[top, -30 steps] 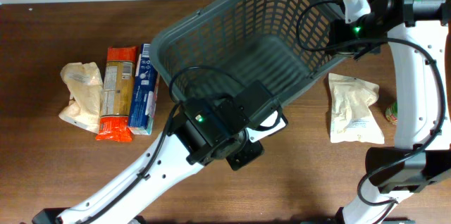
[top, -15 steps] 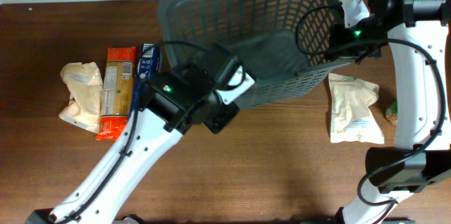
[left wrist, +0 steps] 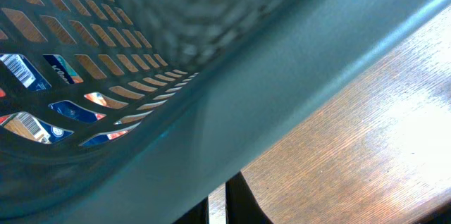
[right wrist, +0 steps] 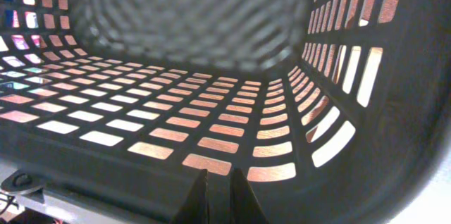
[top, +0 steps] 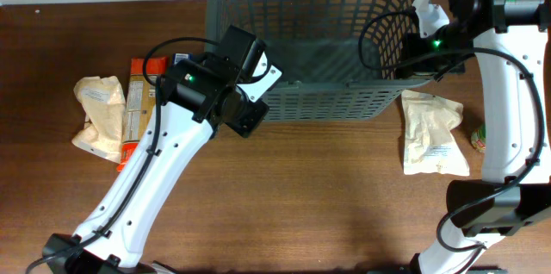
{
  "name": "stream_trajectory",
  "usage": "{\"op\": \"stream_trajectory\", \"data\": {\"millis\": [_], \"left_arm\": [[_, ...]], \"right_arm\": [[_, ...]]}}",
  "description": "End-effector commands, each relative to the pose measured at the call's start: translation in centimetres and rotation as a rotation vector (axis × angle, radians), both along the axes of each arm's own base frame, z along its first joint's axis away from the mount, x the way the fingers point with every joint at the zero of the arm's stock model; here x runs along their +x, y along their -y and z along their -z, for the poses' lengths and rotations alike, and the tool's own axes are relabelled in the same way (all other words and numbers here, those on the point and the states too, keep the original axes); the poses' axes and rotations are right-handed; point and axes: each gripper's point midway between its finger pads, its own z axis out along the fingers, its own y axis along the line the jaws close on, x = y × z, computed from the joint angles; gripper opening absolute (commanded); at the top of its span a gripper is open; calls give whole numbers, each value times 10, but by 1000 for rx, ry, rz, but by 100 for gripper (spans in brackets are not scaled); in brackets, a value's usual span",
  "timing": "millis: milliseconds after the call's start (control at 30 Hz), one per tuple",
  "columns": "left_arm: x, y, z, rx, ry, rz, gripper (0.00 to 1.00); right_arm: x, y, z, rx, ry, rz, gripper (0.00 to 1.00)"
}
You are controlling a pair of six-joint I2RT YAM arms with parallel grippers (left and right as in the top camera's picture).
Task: Pack container
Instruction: 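Grip the basket rims with both grippers and pull it toward center, then move the left gripper over the blue box and grasp it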
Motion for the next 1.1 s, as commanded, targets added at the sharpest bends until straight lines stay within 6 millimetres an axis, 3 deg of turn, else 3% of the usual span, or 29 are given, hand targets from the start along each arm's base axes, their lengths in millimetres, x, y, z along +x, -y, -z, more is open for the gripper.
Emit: {"op": "stream_trajectory", "data": {"millis": [0, 33, 200, 267, 333, 500, 567, 867, 1067], "left_arm": [[1, -5, -13, -19, 37, -33, 2], [-1, -6, -21, -32, 57, -36, 2], [-22, -20, -105, -154, 279, -53, 2], [-32, -44, -135, -162, 384, -122, 4], [-41, -72, -152, -128, 456, -195, 7], [-55, -107, -167, -98, 521, -289, 7], [-57, -112, -167, -93, 521, -305, 7], [-71, -120, -149, -43, 433, -311, 7], [-76, -122, -144, -27, 403, -309, 7]], "right_arm": [[2, -6, -10, 20, 50, -27, 4], [6, -7, -17, 24, 91, -28, 4], [25, 3, -92, 35, 382, 63, 4], [33, 23, -113, 49, 451, 169, 4], [40, 52, -116, 28, 468, 286, 4], [52, 96, -100, 3, 441, 400, 4], [60, 102, -92, 0, 429, 410, 4], [106, 113, -32, 1, 338, 412, 4], [122, 111, 5, 12, 263, 404, 4]]}}
